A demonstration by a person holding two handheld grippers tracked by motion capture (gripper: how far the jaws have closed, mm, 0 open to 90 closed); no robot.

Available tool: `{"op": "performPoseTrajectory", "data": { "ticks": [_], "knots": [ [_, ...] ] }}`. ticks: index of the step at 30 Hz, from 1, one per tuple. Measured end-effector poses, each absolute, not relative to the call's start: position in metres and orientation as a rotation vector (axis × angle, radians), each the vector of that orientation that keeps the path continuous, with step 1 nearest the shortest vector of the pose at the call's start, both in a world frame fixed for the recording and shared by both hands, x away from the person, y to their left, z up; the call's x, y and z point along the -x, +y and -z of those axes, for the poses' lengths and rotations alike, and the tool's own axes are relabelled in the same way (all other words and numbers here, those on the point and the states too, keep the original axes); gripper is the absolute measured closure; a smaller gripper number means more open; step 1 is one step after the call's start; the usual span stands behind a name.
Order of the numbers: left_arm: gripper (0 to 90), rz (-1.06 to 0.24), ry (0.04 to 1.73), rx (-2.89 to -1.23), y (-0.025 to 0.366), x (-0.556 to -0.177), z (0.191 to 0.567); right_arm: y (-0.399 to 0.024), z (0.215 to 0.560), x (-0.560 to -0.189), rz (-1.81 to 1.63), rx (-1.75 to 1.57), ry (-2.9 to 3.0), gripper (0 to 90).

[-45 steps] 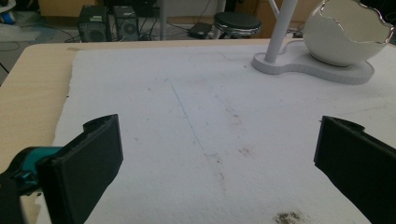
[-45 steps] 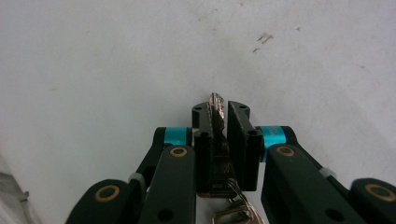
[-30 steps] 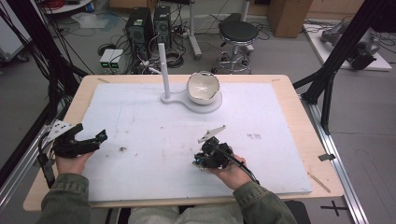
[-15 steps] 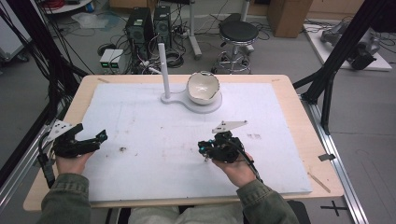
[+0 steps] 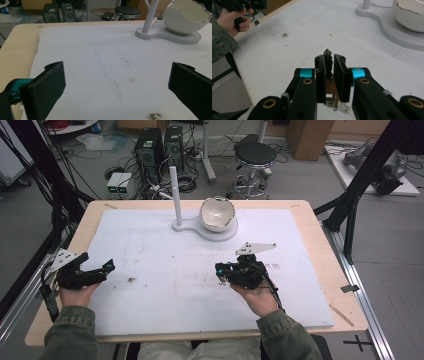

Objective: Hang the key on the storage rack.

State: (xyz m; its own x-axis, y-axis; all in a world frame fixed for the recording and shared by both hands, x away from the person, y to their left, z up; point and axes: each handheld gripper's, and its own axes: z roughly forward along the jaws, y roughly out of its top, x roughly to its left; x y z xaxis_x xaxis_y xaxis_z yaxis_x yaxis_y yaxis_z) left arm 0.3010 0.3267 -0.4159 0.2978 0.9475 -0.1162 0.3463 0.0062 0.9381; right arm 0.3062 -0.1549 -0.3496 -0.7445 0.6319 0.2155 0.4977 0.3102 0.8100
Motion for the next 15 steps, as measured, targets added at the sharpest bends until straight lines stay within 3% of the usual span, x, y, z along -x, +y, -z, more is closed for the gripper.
{"op": "performPoseTrajectory", "data": {
  "ticks": [15],
  "knots": [
    [1.7, -0.729, 1.229, -1.537, 0.327, -0.301, 0.416, -0.146, 0.299, -0.34, -1.522, -1.027, 2.395, 80.9]
  ]
}}
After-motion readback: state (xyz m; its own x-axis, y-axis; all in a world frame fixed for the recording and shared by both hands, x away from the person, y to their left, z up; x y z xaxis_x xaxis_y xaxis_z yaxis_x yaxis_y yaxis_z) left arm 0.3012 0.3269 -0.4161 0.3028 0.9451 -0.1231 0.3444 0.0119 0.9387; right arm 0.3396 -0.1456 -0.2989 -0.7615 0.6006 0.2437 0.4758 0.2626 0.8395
